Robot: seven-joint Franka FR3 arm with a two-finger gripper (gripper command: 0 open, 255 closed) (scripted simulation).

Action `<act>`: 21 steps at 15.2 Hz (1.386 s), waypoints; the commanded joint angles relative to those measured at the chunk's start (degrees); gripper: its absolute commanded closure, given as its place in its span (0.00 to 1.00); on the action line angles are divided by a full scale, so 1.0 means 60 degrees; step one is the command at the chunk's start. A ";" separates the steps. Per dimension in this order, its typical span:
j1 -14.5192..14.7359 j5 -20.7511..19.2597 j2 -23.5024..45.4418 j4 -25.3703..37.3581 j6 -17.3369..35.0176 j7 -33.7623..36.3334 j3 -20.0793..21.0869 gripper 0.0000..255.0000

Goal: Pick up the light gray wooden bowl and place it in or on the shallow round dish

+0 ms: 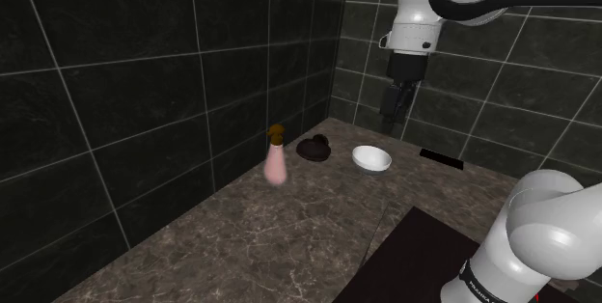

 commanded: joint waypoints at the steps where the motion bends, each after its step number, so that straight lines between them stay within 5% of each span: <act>1: 0.0000 0.0000 0.0000 0.0000 0.0000 0.0000 0.0000 0.00; 11: -0.0679 -0.1123 0.1078 -0.1632 0.2955 -0.1465 -0.0985 0.00; 21: -0.1360 -0.1985 0.3599 -0.1951 0.6189 -0.2774 -0.2064 0.00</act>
